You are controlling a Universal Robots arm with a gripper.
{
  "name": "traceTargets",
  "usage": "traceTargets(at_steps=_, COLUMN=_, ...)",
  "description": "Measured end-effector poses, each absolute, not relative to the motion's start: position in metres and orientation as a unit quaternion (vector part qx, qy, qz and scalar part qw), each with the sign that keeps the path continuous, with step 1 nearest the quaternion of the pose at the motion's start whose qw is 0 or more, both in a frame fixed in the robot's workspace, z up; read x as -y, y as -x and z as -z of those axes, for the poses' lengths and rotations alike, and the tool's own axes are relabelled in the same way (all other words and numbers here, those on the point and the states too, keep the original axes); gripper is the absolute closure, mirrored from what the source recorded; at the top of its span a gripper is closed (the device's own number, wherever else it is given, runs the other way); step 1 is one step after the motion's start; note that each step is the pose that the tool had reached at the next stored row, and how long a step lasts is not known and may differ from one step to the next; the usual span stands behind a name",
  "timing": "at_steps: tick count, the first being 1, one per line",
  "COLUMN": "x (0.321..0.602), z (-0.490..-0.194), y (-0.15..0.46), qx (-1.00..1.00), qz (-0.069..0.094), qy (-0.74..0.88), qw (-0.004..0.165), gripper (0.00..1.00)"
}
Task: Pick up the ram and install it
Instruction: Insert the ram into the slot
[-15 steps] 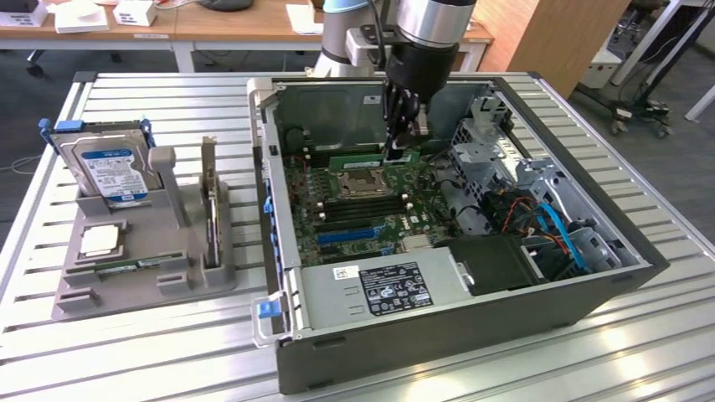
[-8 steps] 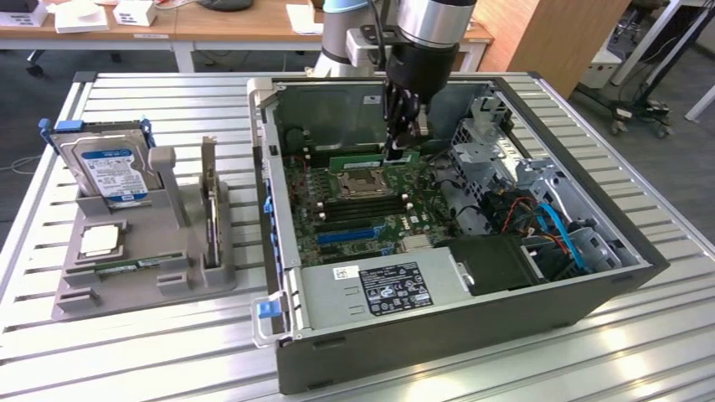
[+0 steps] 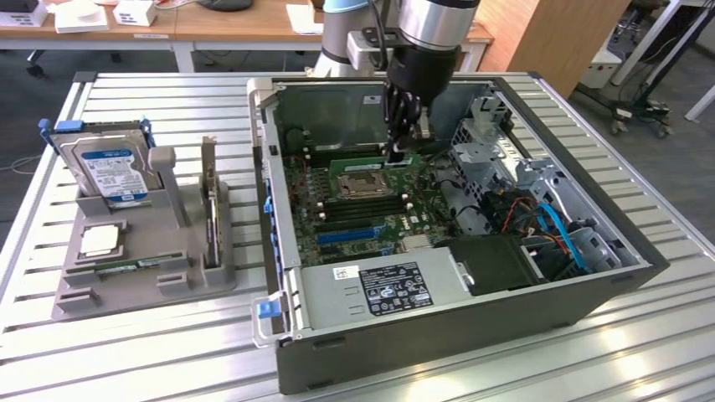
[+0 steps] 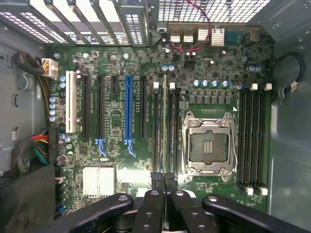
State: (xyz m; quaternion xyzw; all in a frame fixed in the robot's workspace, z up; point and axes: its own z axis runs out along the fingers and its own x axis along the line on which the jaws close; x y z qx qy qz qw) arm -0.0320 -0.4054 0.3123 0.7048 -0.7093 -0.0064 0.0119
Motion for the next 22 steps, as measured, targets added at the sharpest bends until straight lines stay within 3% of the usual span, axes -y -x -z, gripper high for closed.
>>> traceTargets(at_steps=22, x=0.409, z=-0.294, y=0.032, qx=0.708, qz=0.006, qy=-0.706, qw=0.012, gripper=0.89)
